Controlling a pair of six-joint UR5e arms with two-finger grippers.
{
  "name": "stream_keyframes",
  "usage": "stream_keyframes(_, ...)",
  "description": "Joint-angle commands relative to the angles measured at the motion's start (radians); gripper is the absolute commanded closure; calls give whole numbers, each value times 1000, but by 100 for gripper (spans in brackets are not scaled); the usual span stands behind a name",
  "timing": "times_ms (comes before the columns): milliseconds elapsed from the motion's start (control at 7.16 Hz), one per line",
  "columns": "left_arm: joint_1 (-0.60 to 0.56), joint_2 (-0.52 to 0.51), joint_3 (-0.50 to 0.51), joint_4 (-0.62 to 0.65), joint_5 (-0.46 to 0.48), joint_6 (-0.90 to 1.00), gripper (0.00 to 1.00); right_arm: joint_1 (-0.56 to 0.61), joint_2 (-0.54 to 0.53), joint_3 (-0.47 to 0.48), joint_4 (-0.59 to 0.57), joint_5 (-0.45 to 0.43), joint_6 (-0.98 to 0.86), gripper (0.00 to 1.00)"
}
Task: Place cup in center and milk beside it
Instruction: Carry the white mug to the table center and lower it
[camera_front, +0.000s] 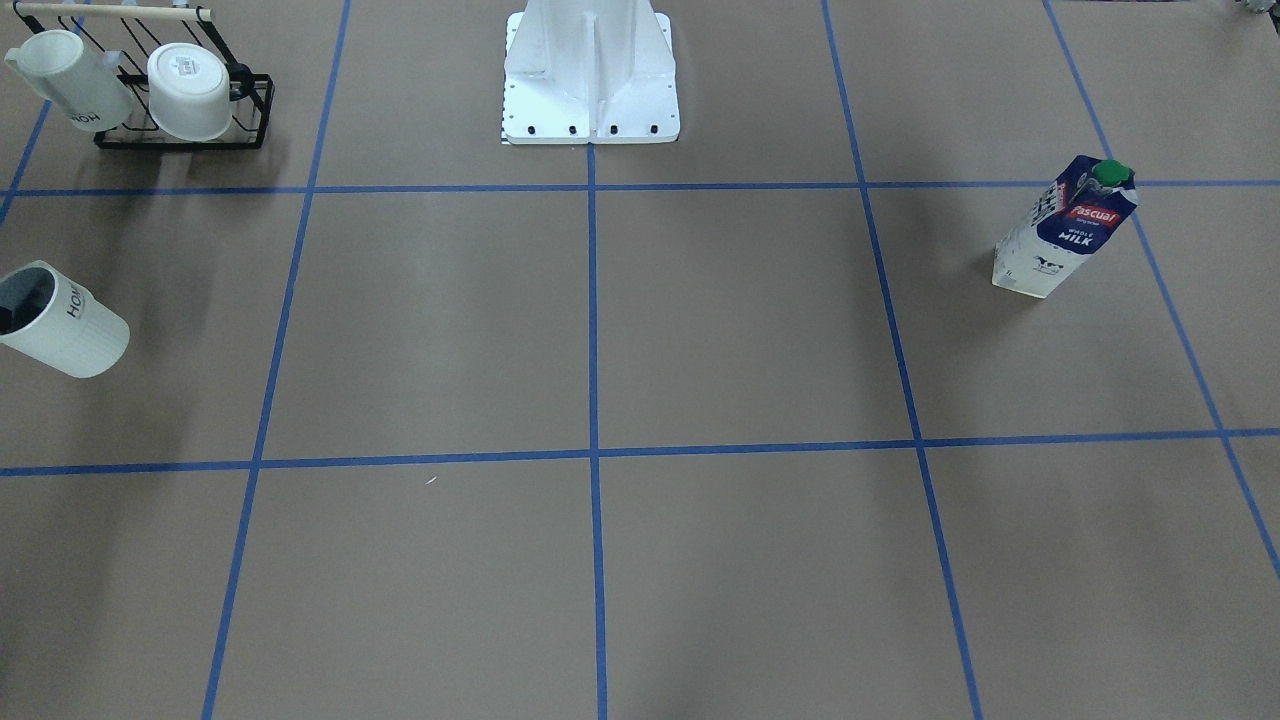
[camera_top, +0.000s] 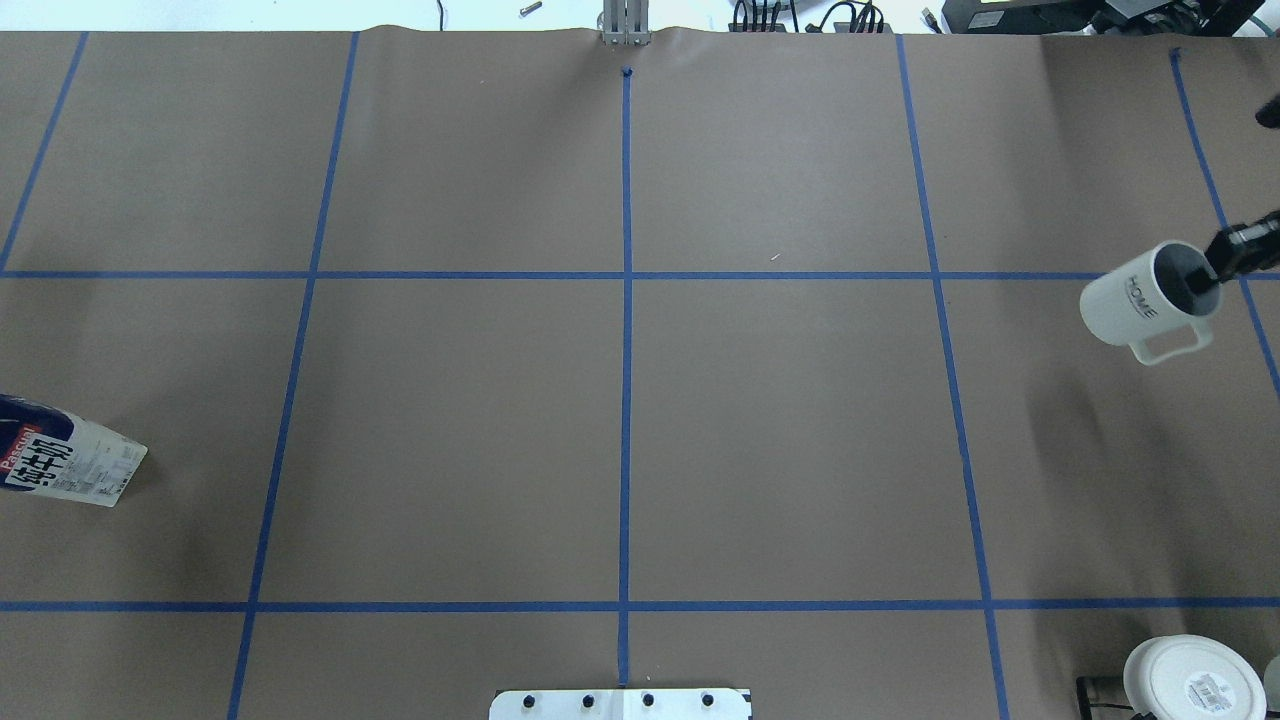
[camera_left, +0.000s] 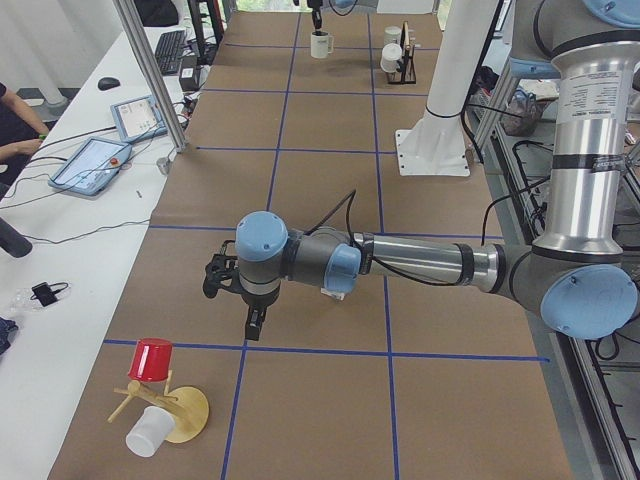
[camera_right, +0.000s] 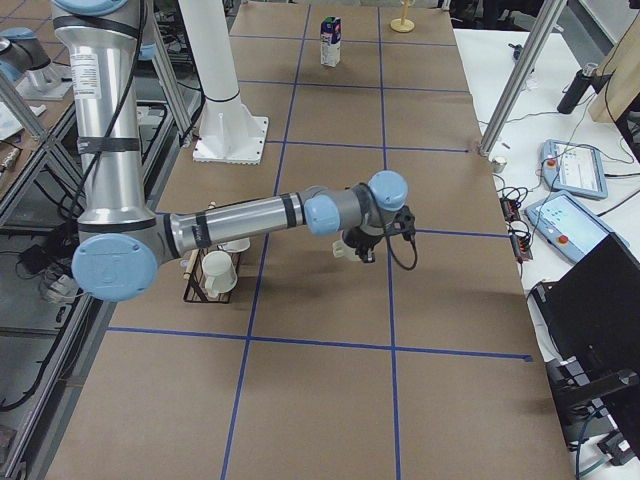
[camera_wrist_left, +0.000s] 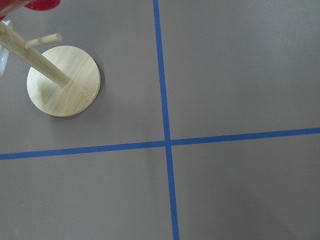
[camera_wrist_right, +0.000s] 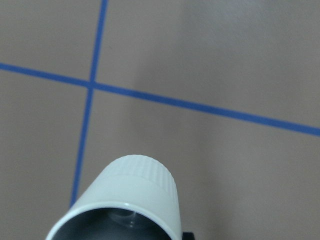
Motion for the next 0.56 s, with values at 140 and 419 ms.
stream_keyframes(140,-1,1,9,0,0,2,2,-228,420,-43,-192,-146,418,100)
stream_keyframes(419,1,1,9,1,0,2,2,-382,676,-280,-133,-238,690,100)
